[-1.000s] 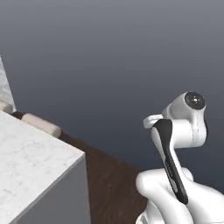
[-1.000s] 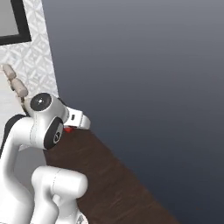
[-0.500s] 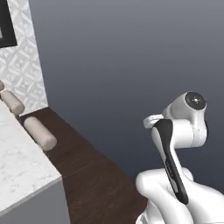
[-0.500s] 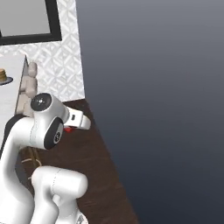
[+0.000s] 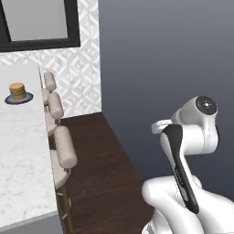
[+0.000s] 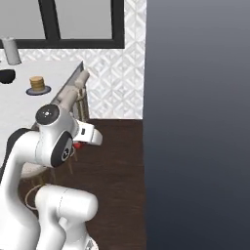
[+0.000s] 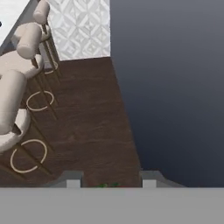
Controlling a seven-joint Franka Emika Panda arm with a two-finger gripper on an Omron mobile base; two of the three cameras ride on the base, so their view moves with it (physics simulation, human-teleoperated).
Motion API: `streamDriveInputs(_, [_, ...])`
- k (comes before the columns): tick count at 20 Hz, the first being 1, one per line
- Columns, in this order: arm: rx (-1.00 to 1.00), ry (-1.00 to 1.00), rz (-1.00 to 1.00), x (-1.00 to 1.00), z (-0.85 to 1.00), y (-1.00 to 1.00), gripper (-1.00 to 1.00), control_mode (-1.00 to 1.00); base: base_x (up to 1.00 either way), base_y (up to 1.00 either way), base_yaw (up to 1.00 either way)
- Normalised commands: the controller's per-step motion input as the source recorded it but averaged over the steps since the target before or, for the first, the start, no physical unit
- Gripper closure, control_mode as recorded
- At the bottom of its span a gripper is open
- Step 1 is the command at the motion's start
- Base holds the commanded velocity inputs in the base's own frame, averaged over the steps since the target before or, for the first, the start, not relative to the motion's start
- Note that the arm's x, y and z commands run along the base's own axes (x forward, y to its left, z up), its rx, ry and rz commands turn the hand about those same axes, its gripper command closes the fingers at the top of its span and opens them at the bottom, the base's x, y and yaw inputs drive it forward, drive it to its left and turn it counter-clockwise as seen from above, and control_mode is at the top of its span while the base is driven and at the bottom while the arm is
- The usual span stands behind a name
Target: Take the strawberry from the fridge and place it on top of the pancake, located on the dining counter.
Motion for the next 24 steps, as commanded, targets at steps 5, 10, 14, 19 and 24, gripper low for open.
streamDriveInputs(5, [0.0,0.0,0.0,0.0,0.0,0.0,1.0,1.0,1.0,-0.35,0.59])
streamDriveInputs(10, [0.0,0.0,0.0,0.0,0.0,0.0,1.0,1.0,1.0,-0.38,0.59])
streamDriveInputs(14, [0.0,0.0,0.0,0.0,0.0,0.0,1.0,1.0,0.99,-0.44,0.59])
streamDriveInputs(19, [0.0,0.0,0.0,0.0,0.0,0.0,1.0,1.0,0.88,-0.61,0.55])
streamDriveInputs(24, [0.0,0.0,0.0,0.0,0.0,0.0,1.0,1.0,0.66,-0.76,0.51])
